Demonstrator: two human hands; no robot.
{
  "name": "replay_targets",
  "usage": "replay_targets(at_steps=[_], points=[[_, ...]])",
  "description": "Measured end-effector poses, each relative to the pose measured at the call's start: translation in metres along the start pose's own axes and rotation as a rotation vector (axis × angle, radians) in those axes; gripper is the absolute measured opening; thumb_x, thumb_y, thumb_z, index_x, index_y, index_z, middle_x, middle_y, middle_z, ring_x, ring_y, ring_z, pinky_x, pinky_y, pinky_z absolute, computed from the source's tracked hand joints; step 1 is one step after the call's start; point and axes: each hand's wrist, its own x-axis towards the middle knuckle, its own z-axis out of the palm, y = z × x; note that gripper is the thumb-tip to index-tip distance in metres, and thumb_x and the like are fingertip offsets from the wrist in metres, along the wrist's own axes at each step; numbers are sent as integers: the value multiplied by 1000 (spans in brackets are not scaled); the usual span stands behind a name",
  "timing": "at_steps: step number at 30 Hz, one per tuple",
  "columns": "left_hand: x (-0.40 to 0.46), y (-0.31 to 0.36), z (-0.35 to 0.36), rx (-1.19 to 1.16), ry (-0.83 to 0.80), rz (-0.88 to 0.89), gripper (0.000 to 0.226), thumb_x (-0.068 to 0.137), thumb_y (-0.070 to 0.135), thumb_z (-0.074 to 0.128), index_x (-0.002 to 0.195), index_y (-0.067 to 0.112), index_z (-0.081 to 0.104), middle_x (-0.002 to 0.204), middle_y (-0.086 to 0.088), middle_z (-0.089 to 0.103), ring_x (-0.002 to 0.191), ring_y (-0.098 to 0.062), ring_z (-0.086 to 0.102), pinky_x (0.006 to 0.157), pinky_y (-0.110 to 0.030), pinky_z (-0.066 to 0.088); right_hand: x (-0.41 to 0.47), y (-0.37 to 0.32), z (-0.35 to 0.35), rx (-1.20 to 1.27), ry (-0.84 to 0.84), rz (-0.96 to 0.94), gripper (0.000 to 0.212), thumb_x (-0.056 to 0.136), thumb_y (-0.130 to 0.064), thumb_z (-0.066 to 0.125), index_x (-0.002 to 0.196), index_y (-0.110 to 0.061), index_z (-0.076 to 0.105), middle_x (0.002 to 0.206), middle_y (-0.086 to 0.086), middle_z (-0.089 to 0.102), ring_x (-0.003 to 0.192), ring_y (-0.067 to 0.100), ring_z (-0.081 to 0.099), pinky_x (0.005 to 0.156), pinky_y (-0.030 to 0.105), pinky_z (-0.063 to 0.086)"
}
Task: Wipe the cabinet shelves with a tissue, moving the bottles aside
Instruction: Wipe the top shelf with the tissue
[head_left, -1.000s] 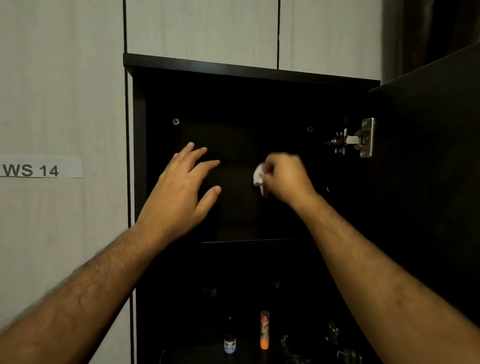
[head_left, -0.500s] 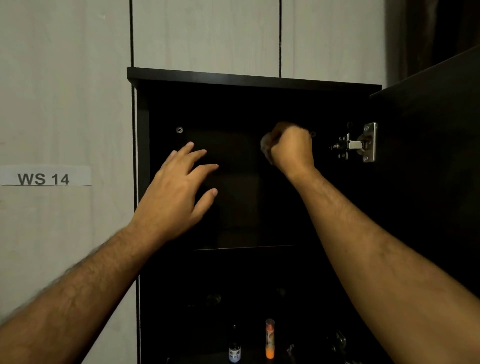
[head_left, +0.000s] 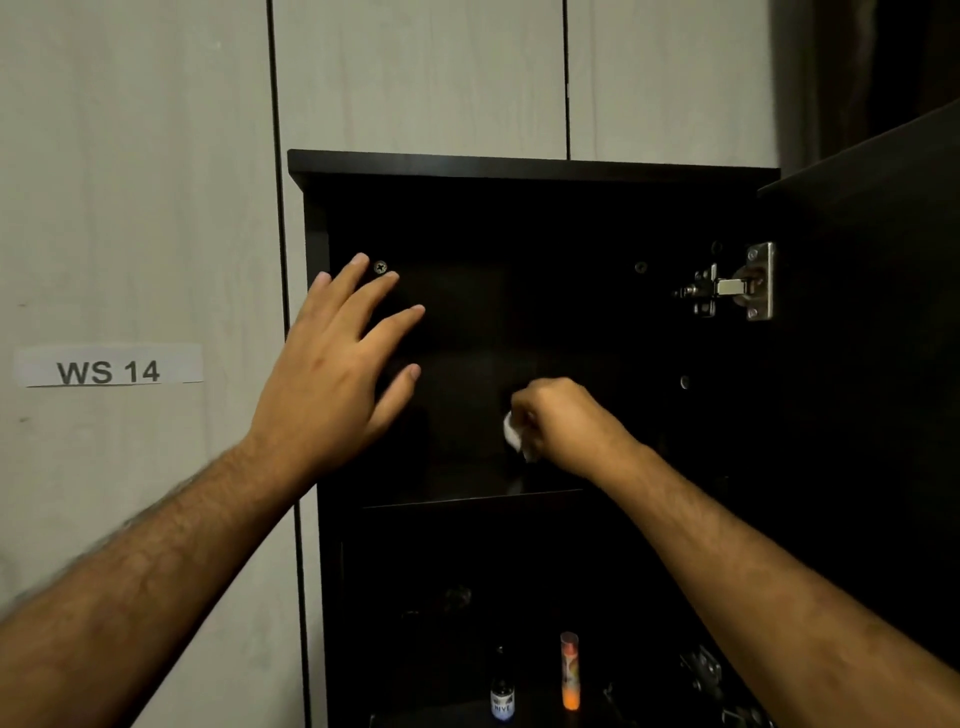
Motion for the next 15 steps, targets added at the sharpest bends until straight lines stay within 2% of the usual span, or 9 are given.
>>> replay_targets(at_steps=[2, 4, 6, 8, 10, 13, 15], points=[[-1, -1, 2, -10, 17, 12, 52, 92, 38, 46, 135, 11, 53, 148, -17, 41, 147, -32, 20, 119, -52, 16, -6, 6, -3, 0, -58, 69, 11, 81, -5, 66, 82, -16, 68, 81, -5, 63, 73, 8, 63, 65, 25, 56], [-1, -4, 2, -25, 37, 18, 51, 92, 38, 47, 135, 11, 53, 149, -17, 40, 147, -31, 18, 119, -52, 16, 2, 13, -12, 59, 33, 130, 11, 79, -4, 68, 80, -15, 68, 75, -5, 66, 68, 8, 65, 62, 24, 56], [-1, -6, 3, -32, 52, 22, 51, 92, 37, 48, 136, 11, 53, 149, -16, 40, 148, -31, 17, 119, -53, 17, 19, 22, -27, 170, 267, 219, 9, 82, -6, 67, 82, -15, 69, 72, -3, 68, 66, 11, 68, 58, 19, 52], [0, -9, 3, -35, 68, 24, 51, 91, 36, 49, 136, 11, 53, 149, -17, 39, 148, -32, 17, 119, -53, 18, 42, 32, -42, 287, 526, 345, 12, 82, -8, 66, 90, -14, 73, 78, 4, 72, 74, 16, 70, 65, 23, 56], [-1, -13, 2, -31, 84, 26, 52, 91, 36, 50, 136, 11, 52, 149, -18, 39, 148, -33, 16, 118, -54, 18, 64, 34, -53, 418, 671, 434, 15, 84, -8, 66, 96, -10, 76, 84, 7, 74, 79, 18, 70, 70, 24, 57], [-4, -20, 3, -31, 99, 16, 54, 90, 35, 51, 138, 10, 50, 151, -19, 36, 148, -34, 15, 118, -55, 19, 85, 12, -58, 626, 745, 357, 16, 89, -8, 65, 101, -4, 74, 89, 5, 72, 78, 14, 66, 72, 21, 56], [-6, -24, 4, -29, 102, 10, 55, 90, 35, 52, 139, 10, 48, 153, -19, 33, 148, -33, 14, 117, -56, 19, 88, -10, -51, 568, 699, 251, 20, 90, -9, 64, 107, -4, 73, 95, 4, 70, 85, 15, 65, 72, 9, 47]])
